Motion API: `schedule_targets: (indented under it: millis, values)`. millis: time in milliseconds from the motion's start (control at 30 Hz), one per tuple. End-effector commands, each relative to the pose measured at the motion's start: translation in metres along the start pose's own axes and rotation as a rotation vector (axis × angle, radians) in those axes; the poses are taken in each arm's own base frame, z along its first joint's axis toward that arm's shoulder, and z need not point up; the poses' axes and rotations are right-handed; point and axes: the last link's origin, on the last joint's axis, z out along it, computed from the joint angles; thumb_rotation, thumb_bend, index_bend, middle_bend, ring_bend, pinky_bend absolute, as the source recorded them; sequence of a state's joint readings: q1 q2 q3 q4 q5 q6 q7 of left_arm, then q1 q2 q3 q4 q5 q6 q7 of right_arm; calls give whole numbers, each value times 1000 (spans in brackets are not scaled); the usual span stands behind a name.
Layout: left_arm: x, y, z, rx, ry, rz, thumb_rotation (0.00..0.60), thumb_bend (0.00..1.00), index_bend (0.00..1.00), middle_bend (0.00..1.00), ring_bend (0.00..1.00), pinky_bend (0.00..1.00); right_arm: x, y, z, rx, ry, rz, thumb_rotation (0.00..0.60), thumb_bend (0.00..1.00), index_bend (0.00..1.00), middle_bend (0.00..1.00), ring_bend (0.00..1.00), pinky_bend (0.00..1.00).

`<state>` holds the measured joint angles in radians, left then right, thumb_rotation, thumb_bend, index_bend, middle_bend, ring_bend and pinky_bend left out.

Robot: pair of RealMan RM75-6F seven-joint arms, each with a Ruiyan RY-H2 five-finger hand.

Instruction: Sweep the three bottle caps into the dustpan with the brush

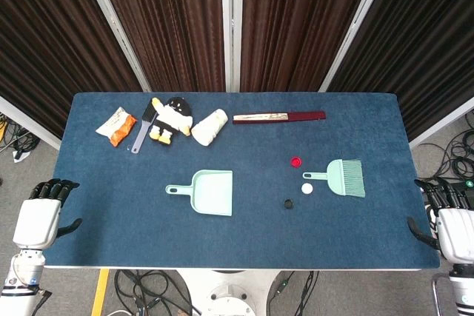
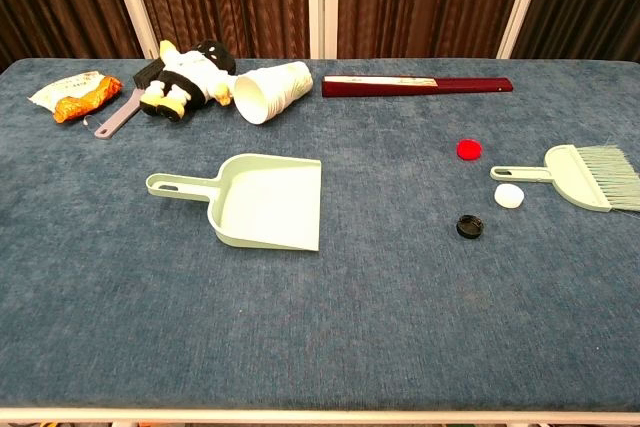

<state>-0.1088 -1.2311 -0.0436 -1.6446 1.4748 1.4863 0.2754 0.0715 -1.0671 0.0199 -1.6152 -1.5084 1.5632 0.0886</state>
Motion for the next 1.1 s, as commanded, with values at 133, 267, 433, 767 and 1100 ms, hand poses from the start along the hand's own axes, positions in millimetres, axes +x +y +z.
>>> schedule_targets:
  millis: [133, 267, 433, 767, 1100]
  values:
    - [1, 0, 0, 0, -1, -2, 600, 119, 277, 265, 185, 218, 1, -1, 0, 8, 1, -2, 600, 226, 154, 214, 61, 141]
    - [1, 1, 1, -2, -3, 0, 600, 119, 277, 265, 185, 218, 0, -4, 5, 28, -10, -9, 600, 211, 154, 214, 61, 141]
    - [-1, -1, 1, 2, -15, -6, 600, 118, 277, 265, 185, 218, -11, -21, 35, 84, -76, -59, 600, 98, 154, 232, 61, 143]
    - [-8, -6, 0, 19, -41, -20, 600, 118, 278, 265, 185, 218, -70, -62, 134, 113, -231, -203, 600, 74, 303, 291, 81, 170]
    - [-12, -13, 3, 32, -56, -24, 600, 119, 277, 265, 185, 218, -134, -96, 168, 179, -314, -380, 600, 129, 406, 351, 100, 174]
